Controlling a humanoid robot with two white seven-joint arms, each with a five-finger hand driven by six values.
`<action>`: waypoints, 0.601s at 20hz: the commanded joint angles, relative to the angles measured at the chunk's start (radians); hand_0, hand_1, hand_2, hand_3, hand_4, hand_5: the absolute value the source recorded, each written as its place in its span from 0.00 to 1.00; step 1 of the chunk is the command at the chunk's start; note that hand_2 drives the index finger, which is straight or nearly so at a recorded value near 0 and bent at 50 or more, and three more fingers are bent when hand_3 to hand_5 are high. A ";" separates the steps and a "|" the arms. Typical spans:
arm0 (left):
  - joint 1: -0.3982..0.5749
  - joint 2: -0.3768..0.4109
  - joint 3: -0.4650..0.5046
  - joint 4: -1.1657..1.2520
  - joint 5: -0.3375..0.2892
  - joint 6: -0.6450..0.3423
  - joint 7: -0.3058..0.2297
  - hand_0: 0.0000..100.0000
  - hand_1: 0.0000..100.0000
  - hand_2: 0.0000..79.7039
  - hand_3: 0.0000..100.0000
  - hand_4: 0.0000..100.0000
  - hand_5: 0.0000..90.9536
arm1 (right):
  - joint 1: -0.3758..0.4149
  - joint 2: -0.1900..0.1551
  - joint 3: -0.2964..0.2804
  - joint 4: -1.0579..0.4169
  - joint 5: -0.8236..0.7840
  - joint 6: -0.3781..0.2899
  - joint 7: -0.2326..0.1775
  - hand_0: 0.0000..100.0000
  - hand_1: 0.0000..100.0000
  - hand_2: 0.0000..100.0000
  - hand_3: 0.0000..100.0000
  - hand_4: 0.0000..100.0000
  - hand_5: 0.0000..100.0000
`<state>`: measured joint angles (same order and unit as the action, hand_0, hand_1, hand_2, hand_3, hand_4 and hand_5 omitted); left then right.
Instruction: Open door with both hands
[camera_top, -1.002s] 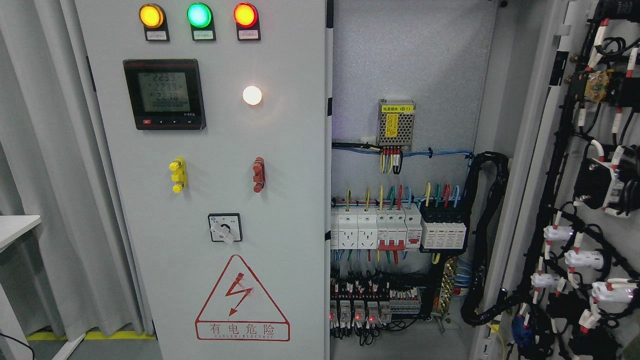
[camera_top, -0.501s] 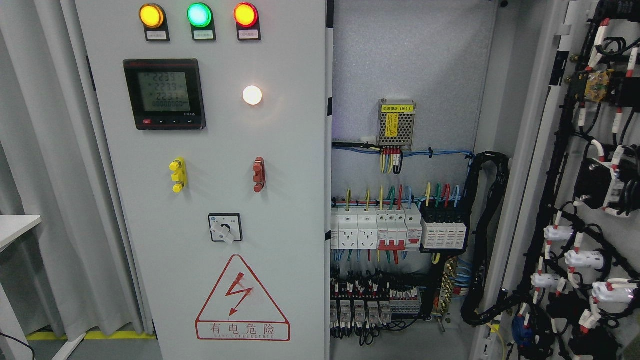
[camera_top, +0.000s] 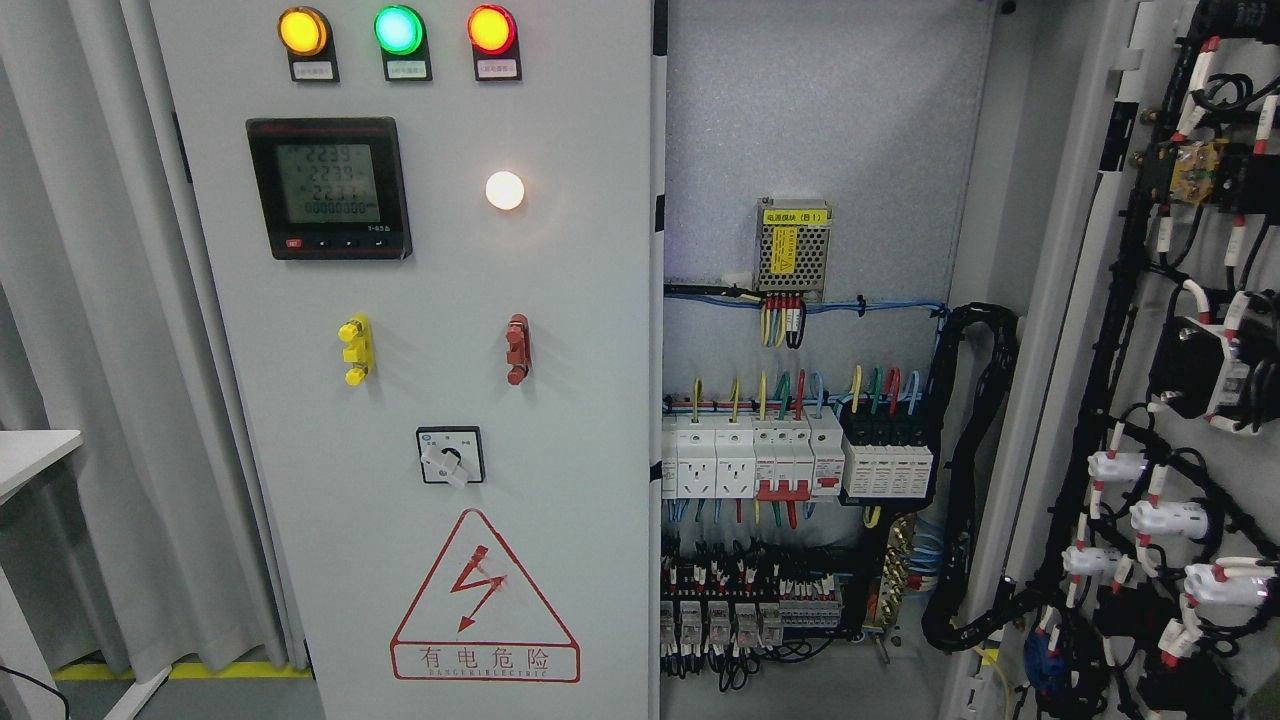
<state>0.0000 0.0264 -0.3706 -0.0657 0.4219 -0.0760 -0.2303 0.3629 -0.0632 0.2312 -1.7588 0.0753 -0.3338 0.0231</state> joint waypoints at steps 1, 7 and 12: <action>-0.009 0.017 0.026 0.040 -0.008 -0.007 -0.007 0.29 0.00 0.04 0.03 0.03 0.00 | -0.065 0.019 0.037 -0.214 0.000 -0.059 0.000 0.22 0.00 0.00 0.00 0.00 0.00; -0.018 0.015 0.026 0.040 -0.008 -0.007 -0.004 0.29 0.00 0.04 0.03 0.03 0.00 | -0.169 0.051 0.031 -0.212 -0.002 -0.051 -0.006 0.22 0.00 0.00 0.00 0.00 0.00; -0.023 0.015 0.026 0.040 -0.008 -0.007 -0.001 0.29 0.00 0.03 0.03 0.03 0.00 | -0.277 0.054 0.023 -0.211 -0.002 0.001 -0.008 0.22 0.00 0.00 0.00 0.00 0.00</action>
<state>-0.0001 0.0361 -0.3537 -0.0222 0.4151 -0.0824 -0.2376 0.1922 -0.0252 0.2517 -1.8989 0.0739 -0.3681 0.0194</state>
